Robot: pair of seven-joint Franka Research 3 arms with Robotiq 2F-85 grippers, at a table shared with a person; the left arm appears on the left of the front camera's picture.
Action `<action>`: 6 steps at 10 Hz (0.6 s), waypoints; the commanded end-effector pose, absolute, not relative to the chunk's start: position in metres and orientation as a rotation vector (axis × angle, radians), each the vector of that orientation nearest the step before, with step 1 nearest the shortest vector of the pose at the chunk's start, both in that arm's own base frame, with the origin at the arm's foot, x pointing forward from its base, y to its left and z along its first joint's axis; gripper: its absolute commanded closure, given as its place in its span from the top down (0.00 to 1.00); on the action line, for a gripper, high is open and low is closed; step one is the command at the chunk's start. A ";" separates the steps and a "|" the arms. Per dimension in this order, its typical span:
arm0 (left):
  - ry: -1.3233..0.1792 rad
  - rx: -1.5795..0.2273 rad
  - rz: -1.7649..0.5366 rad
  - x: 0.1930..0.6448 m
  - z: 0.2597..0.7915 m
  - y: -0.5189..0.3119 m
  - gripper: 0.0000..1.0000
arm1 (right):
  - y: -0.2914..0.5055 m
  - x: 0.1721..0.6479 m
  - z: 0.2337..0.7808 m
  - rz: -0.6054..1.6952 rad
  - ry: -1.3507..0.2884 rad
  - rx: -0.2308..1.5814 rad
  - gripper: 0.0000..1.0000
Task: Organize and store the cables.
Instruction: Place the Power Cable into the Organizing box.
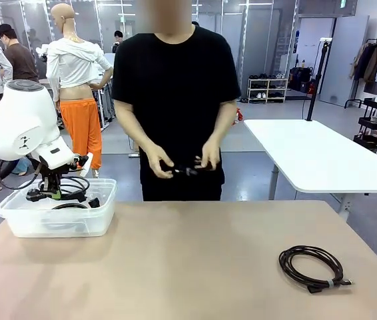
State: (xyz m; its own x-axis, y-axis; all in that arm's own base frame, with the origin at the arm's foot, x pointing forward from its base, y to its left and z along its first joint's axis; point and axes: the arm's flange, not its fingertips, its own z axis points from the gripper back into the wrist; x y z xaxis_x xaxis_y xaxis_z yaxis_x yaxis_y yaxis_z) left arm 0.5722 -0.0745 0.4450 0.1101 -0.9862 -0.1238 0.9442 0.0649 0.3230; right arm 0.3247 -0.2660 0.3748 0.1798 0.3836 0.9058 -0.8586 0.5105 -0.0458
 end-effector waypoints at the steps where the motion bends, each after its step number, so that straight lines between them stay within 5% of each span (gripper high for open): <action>1: -0.102 0.305 -1.487 0.594 0.450 -0.065 0.10 | -0.262 0.324 0.378 0.910 -1.046 0.547 1.00; 3: -0.100 0.250 -1.471 0.605 0.443 -0.059 0.29 | -0.262 0.324 0.378 0.910 -1.046 0.547 1.00; 6: -0.115 0.233 -1.469 0.611 0.442 -0.057 0.84 | -0.262 0.324 0.378 0.910 -1.046 0.547 1.00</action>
